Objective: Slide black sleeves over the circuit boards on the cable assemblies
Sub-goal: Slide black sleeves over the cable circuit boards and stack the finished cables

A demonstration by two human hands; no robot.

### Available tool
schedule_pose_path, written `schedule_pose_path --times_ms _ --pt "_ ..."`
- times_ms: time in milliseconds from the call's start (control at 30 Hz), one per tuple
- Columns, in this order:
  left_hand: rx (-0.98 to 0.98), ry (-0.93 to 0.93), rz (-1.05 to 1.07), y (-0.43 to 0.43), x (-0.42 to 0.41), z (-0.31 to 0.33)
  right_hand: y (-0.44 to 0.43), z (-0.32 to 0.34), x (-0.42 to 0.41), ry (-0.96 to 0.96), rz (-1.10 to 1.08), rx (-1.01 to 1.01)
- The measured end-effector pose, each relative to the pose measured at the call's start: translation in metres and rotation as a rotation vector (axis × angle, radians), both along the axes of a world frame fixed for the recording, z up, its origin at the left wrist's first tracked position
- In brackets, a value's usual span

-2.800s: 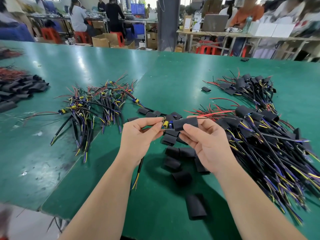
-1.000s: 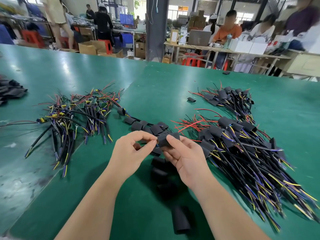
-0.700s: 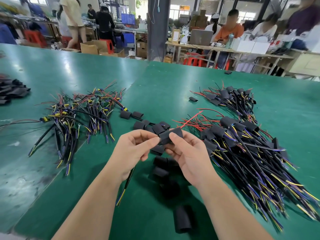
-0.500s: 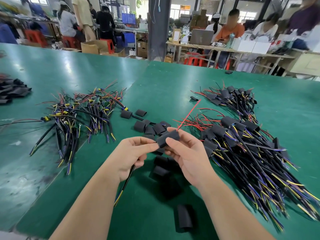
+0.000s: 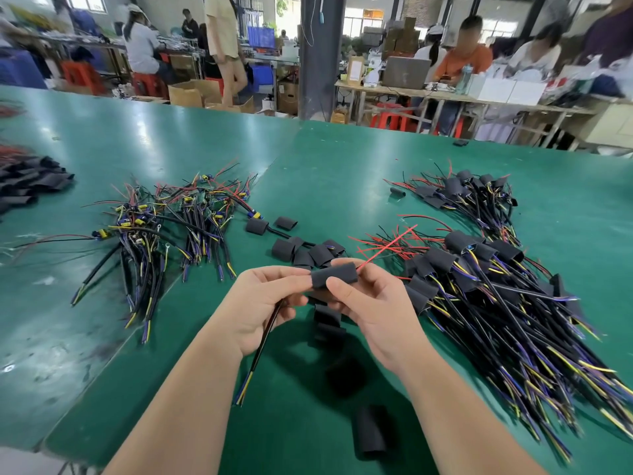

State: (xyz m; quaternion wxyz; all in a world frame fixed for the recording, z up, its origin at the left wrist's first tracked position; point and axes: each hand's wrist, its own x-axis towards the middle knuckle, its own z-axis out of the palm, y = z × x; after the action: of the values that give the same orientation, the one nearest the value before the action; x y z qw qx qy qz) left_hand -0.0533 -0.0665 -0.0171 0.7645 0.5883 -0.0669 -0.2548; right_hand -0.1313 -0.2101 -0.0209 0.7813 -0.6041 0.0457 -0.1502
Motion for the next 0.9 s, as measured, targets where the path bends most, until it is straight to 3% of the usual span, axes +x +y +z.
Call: schedule_pose_path --times_ms 133,300,433,533,567,633,700,800,900 --pt "0.093 -0.138 0.01 -0.002 -0.002 -0.001 0.001 0.001 0.0 0.03 -0.015 0.075" --pt "-0.039 -0.133 -0.03 -0.003 -0.007 0.004 0.0 0.011 0.002 0.059 -0.058 0.504" --pt "-0.038 -0.106 0.168 -0.001 0.001 0.004 -0.024 0.04 -0.003 0.015 -0.255 0.487" --pt "-0.012 -0.092 0.275 0.001 0.006 0.002 -0.045 0.067 -0.013 -0.059 -0.362 0.201" --pt "0.015 -0.1 0.293 0.002 0.008 -0.001 -0.053 0.074 -0.016 -0.07 -0.443 -0.009" --pt "0.12 -0.144 0.336 0.001 0.01 -0.006 -0.071 0.083 -0.022 -0.022 -0.665 -0.629" --pt "0.361 -0.274 0.419 0.002 0.012 -0.013 -0.085 0.086 -0.025 0.123 -0.837 -1.101" --pt "0.98 -0.59 0.571 0.007 0.015 -0.022 -0.095 0.074 -0.023 0.394 -0.874 -1.251" --pt "1.21 -0.581 0.493 0.012 0.023 -0.025 -0.084 0.059 -0.02 0.421 -0.892 -1.254"
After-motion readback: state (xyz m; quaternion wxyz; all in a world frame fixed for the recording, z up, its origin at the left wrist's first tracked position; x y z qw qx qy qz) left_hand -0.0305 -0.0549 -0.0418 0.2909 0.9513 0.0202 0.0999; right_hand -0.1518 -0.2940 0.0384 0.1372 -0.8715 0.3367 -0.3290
